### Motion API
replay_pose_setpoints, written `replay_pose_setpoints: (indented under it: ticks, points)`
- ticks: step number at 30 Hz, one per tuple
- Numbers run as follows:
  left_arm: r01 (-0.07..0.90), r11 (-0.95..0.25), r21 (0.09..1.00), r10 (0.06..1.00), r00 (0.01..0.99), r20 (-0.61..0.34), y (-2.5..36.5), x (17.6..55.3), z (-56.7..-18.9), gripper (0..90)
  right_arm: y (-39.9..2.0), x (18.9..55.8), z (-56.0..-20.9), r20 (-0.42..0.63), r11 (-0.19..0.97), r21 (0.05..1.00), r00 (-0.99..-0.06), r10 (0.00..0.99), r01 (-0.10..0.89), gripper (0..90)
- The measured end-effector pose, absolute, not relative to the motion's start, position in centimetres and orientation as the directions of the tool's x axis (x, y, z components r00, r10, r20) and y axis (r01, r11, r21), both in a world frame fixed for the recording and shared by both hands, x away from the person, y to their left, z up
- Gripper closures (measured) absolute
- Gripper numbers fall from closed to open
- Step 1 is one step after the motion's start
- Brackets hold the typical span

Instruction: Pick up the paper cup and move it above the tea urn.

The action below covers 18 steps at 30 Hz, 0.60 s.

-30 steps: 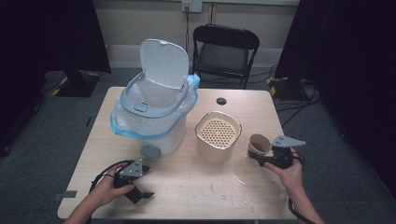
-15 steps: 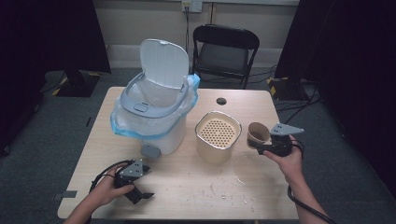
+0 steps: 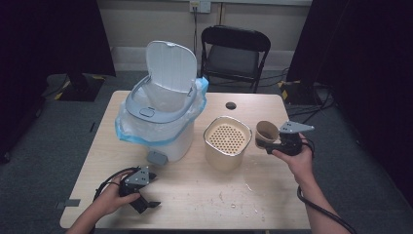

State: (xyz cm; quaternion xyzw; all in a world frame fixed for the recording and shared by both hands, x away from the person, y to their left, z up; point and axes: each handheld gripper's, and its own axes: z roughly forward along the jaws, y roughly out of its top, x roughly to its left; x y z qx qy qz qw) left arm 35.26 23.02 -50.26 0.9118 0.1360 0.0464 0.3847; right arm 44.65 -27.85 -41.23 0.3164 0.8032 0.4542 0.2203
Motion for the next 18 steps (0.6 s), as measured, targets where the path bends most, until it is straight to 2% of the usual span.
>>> replay_pose_setpoints:
  ticks: [18]
  points:
    - [0.212,-0.669,0.713,0.284,0.959,-0.018,23.0,35.3,-50.2,0.0,-27.6,47.5,-39.1,-0.098,0.403,0.870,-0.701,0.706,0.284,38.2]
